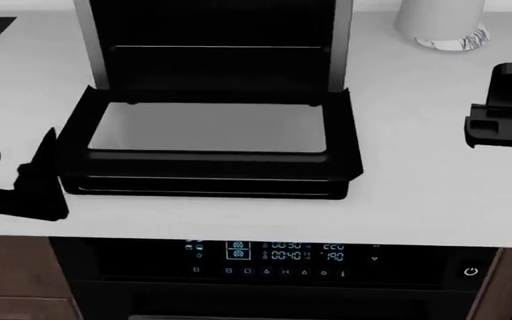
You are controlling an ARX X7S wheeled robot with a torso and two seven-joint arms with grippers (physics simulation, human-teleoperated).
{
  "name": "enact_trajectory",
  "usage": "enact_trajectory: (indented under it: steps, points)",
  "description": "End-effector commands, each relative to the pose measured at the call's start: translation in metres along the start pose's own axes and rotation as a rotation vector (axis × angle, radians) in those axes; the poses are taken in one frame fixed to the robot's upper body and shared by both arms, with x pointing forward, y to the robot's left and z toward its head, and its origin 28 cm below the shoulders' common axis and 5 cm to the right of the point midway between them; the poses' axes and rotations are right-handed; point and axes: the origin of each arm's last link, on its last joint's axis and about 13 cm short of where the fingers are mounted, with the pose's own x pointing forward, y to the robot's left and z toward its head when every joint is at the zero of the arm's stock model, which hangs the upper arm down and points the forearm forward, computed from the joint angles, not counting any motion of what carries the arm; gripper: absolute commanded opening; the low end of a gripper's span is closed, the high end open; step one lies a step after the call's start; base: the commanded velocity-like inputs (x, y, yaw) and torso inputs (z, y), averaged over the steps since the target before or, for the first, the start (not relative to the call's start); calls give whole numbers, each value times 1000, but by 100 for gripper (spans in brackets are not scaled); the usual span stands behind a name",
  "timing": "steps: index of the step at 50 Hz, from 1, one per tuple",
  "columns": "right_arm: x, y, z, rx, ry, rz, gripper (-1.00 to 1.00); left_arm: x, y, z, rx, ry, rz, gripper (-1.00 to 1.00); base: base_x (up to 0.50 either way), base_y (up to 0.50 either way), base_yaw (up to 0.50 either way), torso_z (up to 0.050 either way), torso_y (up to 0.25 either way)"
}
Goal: Close the toaster oven door.
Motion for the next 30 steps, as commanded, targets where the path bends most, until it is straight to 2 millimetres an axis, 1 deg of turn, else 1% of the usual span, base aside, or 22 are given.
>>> enact_trajectory:
  steps: [1, 11, 21, 30]
  points:
    - [-2, -1, 0, 0, 3, 4, 100, 0, -1, -1, -2, -3, -6, 100, 0, 500, 0, 0, 0]
    - [-3, -2, 0, 1, 2, 5, 100, 1, -1, -1, 2, -7, -10, 100, 0, 490, 0, 0, 0]
    - [-4, -2, 3, 5, -1, 5, 100, 2, -2, -2, -7, -11, -15, 100, 0, 0, 0, 0, 0]
    - [-4, -3, 7, -7, -2, 6, 100, 1, -2, -1, -11, -18, -12, 100, 305, 0, 0, 0, 0]
